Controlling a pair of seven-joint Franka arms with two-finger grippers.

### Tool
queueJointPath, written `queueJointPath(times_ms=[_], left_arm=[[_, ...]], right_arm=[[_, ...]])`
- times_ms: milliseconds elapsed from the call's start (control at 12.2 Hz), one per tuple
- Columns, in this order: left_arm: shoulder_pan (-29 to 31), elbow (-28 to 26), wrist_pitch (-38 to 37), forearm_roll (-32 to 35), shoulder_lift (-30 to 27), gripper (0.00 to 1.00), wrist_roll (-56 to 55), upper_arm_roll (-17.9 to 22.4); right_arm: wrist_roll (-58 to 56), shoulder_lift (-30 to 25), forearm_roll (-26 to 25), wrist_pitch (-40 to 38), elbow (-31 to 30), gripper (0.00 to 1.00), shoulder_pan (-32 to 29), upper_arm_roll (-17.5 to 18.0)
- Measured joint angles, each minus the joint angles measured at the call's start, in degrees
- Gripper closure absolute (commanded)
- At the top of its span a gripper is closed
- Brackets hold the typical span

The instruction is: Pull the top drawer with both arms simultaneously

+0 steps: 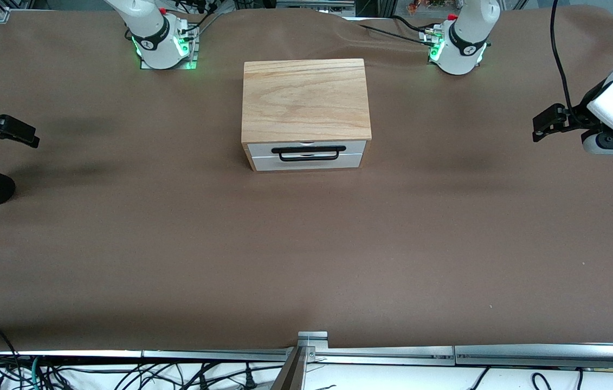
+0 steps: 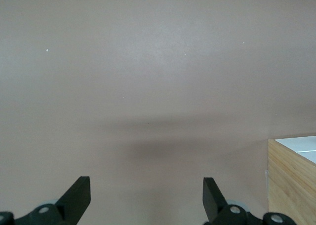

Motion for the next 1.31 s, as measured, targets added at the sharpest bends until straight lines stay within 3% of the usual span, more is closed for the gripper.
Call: queueJointPath(times_ms=[657, 821, 986, 1314], left_arm=[[0.07, 0.0, 0.02, -1.45, 1.27, 0.0, -1.48, -0.11], [0.06, -0.35, 2.86, -5.28, 3.68, 0.0, -1.53, -0.19], [0.05, -3.49, 10.51, -8.15, 5.81, 0.0, -1.55, -0.81], [-0.04, -18.18, 30.64, -22.74, 7.27, 0.0, -0.06, -3.81]], right_arm=[[-0.12, 4.29, 2.13, -0.66, -0.26, 0.0, 2.23, 1.14], [-0.09, 5.17, 8.91, -0.66, -0.27, 0.0, 2.67, 1.81], [-0.09, 6.49, 17.37, -0.7, -0.32, 0.0, 2.61, 1.85], [-2.41, 13.21, 35.05, 0.31, -0.46, 0.0, 2.54, 1.82]])
